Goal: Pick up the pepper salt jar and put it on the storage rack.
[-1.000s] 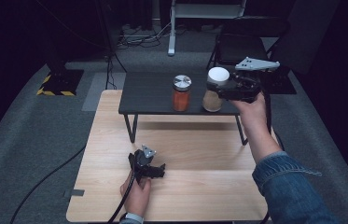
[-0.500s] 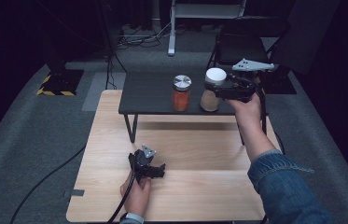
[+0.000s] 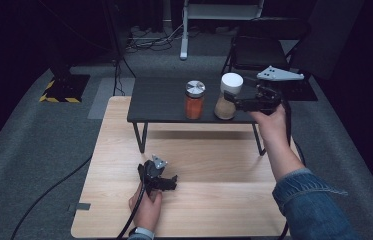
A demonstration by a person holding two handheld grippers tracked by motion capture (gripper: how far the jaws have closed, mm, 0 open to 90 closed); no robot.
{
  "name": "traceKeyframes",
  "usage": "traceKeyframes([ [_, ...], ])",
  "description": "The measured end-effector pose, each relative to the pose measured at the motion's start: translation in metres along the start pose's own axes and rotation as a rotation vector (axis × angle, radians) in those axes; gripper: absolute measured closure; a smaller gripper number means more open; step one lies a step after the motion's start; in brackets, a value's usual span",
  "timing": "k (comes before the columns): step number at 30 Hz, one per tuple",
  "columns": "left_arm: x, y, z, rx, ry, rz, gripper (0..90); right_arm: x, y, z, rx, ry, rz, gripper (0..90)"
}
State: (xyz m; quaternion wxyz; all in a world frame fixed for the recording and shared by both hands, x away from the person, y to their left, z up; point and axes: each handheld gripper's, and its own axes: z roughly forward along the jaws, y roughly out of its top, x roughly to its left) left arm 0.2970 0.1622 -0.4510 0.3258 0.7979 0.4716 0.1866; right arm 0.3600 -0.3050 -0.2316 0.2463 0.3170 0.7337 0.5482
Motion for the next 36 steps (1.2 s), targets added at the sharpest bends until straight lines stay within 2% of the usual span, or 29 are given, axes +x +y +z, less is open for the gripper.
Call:
traceKeyframes([
  [5, 0.0, 0.0, 0.0, -0.001, 0.001, 0.0, 0.3, 0.004, -0.01, -0.019, -0.014, 0.001, -0.005, 9.8],
  [9, 0.0, 0.0, 0.0, -0.001, 0.003, -0.003, 0.3, 0.008, -0.016, -0.031, -0.007, 0.001, -0.028, 9.8],
  [16, -0.001, 0.0, 0.001, -0.002, 0.004, -0.005, 0.3, 0.01, -0.035, -0.046, -0.001, 0.004, -0.036, 9.8],
  [26, -0.001, 0.0, 0.001, -0.002, 0.004, -0.005, 0.3, 0.021, -0.082, -0.056, 0.042, -0.03, -0.056, 9.8],
  [32, -0.001, 0.0, 0.001, -0.002, 0.005, -0.006, 0.3, 0.023, -0.109, -0.056, 0.064, -0.017, -0.023, 9.8],
  [36, -0.001, 0.0, 0.001, -0.002, 0.005, -0.006, 0.3, 0.027, -0.122, -0.055, 0.082, -0.009, -0.027, 9.7],
])
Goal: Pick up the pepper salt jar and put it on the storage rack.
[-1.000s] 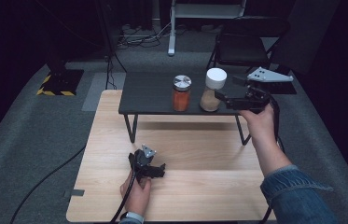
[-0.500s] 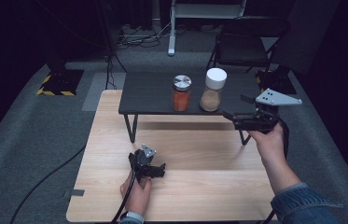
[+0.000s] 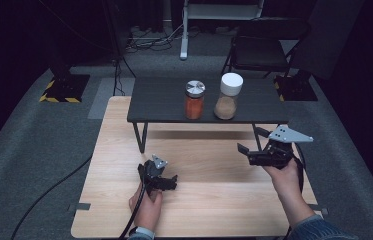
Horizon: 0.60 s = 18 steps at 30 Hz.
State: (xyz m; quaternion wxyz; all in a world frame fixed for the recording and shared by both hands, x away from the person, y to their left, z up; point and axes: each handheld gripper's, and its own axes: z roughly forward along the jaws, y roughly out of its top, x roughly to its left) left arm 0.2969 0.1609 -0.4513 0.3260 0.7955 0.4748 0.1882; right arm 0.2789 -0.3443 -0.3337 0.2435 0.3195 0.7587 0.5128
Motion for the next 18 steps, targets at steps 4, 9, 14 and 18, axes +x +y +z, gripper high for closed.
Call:
traceKeyframes([
  [4, 0.0, 0.0, 0.0, 0.0, 0.0, 0.0, 0.3, 0.006, -0.01, 0.002, 0.021, -0.003, -0.019, 9.7],
  [9, 0.0, 0.0, 0.0, 0.0, 0.0, -0.002, 0.3, 0.011, -0.024, 0.005, 0.048, -0.003, -0.02, 9.8],
  [14, 0.0, 0.0, 0.0, 0.0, 0.0, -0.002, 0.3, 0.014, -0.037, 0.009, 0.081, -0.007, -0.022, 9.7],
  [18, 0.0, 0.0, 0.0, 0.001, 0.001, -0.001, 0.3, 0.017, -0.051, 0.012, 0.104, -0.009, -0.011, 9.7],
])
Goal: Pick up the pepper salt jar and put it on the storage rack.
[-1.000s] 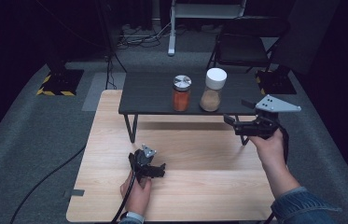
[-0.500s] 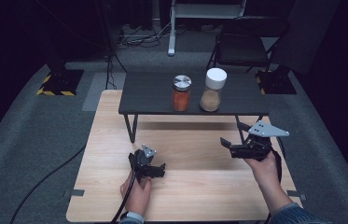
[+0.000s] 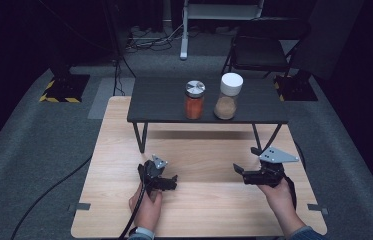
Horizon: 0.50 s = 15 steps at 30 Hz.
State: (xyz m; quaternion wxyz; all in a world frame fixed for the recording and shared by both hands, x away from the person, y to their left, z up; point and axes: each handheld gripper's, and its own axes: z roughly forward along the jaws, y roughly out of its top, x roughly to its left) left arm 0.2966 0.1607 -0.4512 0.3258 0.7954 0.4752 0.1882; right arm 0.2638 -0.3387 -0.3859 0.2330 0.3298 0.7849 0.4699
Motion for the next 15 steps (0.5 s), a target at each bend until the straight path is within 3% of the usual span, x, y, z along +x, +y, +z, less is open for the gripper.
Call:
traceKeyframes([
  [15, 0.0, 0.0, 0.0, 0.001, 0.0, 0.002, 0.3, 0.009, -0.041, 0.018, 0.155, -0.025, 0.022, 9.8],
])
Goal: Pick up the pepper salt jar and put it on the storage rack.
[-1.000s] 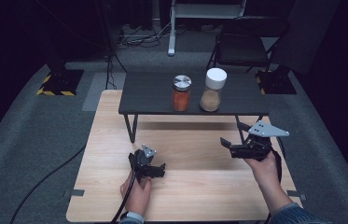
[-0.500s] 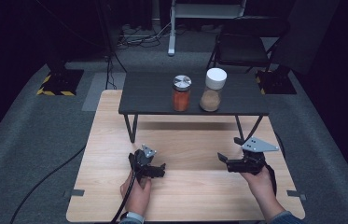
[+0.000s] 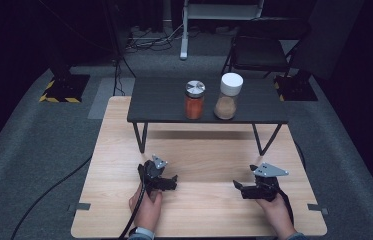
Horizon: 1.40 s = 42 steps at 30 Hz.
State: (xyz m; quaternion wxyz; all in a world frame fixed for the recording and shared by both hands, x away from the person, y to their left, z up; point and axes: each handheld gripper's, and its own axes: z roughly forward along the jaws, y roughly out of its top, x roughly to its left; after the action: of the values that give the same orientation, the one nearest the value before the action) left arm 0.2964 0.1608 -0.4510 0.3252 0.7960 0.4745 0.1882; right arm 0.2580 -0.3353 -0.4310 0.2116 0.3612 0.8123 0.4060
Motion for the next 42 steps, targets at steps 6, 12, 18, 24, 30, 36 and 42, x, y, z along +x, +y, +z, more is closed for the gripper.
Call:
traceKeyframes([
  [6, 0.0, 0.0, 0.0, 0.0, 0.0, 0.0, 0.3, -0.002, -0.005, 0.01, 0.068, -0.02, 0.025, 8.6],
  [12, 0.0, 0.0, 0.0, -0.001, 0.0, 0.0, 0.3, -0.004, -0.008, 0.019, 0.123, -0.029, 0.048, 7.1],
  [18, 0.0, 0.0, 0.0, -0.001, -0.001, 0.0, 0.3, -0.005, -0.007, 0.023, 0.146, -0.041, 0.073, 3.5],
  [24, 0.0, 0.0, 0.0, -0.001, 0.0, -0.001, 0.3, -0.005, -0.006, 0.023, 0.154, -0.044, 0.077, 1.1],
  [30, 0.0, 0.0, 0.0, 0.0, -0.001, 0.0, 0.3, -0.005, -0.006, 0.024, 0.154, -0.042, 0.078, 0.8],
  [36, 0.0, -0.001, 0.0, -0.001, -0.002, 0.0, 0.3, -0.006, -0.006, 0.024, 0.154, -0.039, 0.078, 0.5],
  [42, 0.0, -0.001, 0.0, -0.001, -0.001, 0.0, 0.3, -0.006, -0.006, 0.024, 0.155, -0.04, 0.078, 0.5],
])
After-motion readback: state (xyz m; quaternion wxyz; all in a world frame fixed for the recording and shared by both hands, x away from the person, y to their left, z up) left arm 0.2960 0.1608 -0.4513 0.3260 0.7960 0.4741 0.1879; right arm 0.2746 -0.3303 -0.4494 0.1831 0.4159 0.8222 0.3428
